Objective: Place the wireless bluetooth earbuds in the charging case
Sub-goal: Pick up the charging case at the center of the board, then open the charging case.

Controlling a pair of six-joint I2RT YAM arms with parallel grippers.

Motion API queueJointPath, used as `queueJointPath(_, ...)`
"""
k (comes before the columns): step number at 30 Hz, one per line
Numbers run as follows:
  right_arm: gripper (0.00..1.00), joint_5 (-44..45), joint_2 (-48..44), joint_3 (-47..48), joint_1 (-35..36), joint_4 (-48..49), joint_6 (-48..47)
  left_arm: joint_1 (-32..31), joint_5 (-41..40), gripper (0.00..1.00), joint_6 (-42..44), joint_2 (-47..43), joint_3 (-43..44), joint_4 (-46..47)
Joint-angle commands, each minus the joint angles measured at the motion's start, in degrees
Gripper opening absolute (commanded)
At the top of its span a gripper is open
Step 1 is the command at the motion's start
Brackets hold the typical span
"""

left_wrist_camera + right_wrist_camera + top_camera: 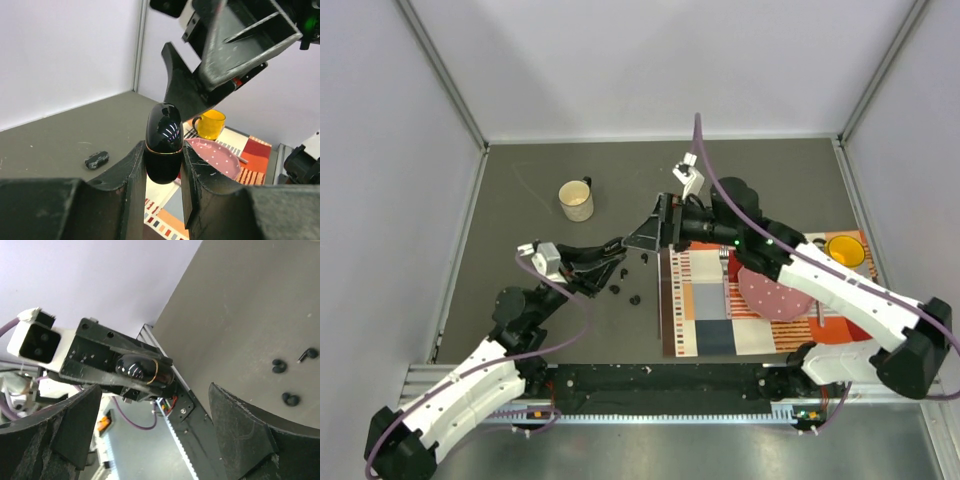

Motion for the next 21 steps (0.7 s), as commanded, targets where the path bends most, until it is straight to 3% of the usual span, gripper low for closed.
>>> queueJointPath(1,0.88,1.3,-5.7,4.0,-0.2,0.0,-14.0,0.0,0.3,0.0,-3.5,-1.2,-0.5,5.6)
queueJointPath(7,0.87,-3.7,-6.7,4.5,0.1,-4.4,-23.0,0.0,5.6,0.0,-8.1,2.0,-3.3,19.3)
queueJointPath(15,0.84,-1.3,-6.4,6.4,3.8,-10.4,-32.5,0.0,12.0,0.0,-10.3,7.4,-1.0,23.7)
queueJointPath(21,0.84,0.2,-4.7,7.1,5.8,-11.0,-33.5,0.0,14.4,0.0,-10.7,8.3,0.7,23.8)
